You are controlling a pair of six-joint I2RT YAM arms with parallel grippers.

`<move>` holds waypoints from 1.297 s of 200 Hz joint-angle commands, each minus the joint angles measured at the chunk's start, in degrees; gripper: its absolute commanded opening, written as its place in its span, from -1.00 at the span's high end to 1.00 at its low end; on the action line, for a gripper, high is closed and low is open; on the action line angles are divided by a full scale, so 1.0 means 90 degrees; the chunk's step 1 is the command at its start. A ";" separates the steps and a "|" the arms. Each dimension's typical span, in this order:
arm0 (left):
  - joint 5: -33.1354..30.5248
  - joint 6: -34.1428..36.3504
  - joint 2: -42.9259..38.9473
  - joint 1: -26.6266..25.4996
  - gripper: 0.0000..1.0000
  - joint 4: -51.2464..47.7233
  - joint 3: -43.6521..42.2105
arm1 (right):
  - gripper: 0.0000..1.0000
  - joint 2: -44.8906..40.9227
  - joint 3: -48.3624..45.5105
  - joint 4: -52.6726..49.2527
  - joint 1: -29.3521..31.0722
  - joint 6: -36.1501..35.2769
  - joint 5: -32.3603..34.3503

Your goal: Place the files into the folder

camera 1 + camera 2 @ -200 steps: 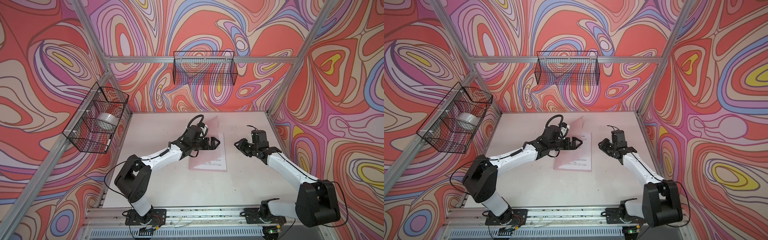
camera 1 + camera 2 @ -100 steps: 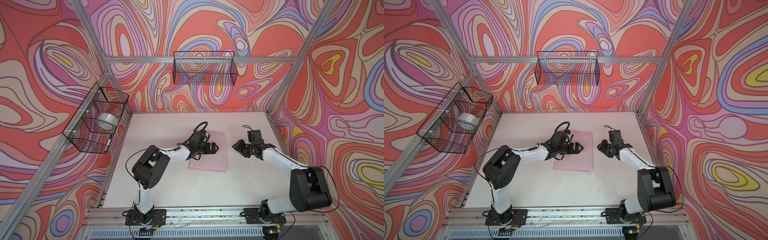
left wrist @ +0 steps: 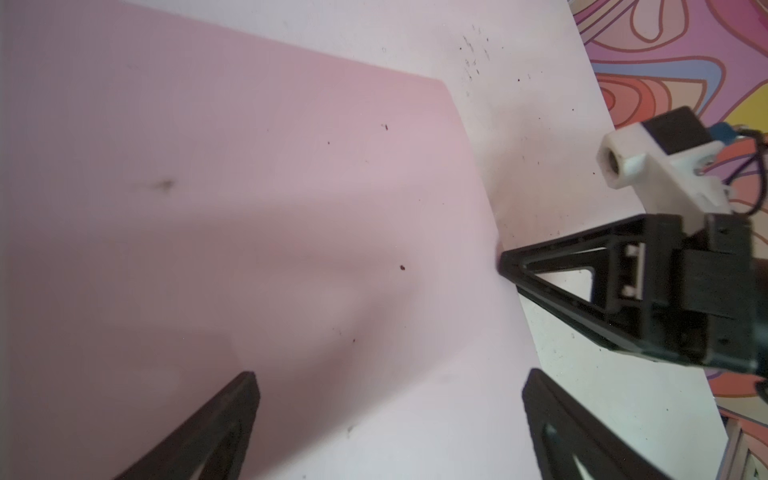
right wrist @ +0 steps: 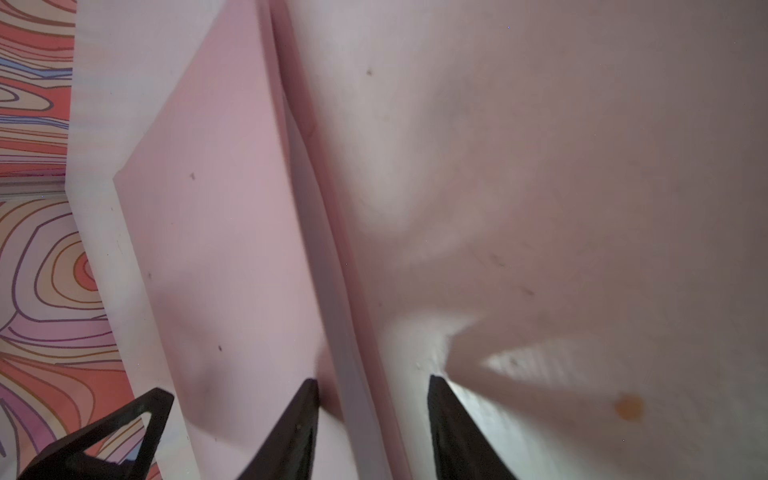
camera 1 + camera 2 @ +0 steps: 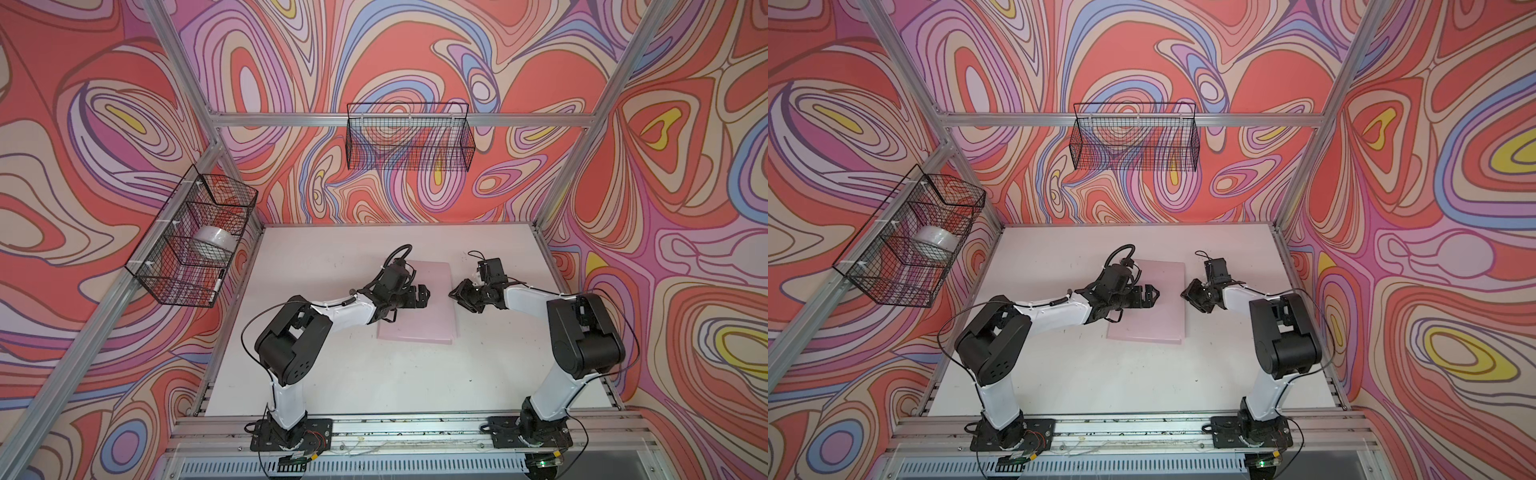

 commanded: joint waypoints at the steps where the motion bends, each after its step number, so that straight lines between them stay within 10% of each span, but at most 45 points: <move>1: -0.0532 0.0389 -0.0489 -0.0015 -1.00 -0.0382 -0.0075 | 0.11 0.0383 0.0379 0.0182 0.0299 0.0097 -0.0061; 259: -0.3814 0.1616 -0.5706 0.0249 -1.00 -0.2432 -0.2551 | -0.04 -0.1283 0.0967 -0.1759 0.0568 -0.1100 0.1450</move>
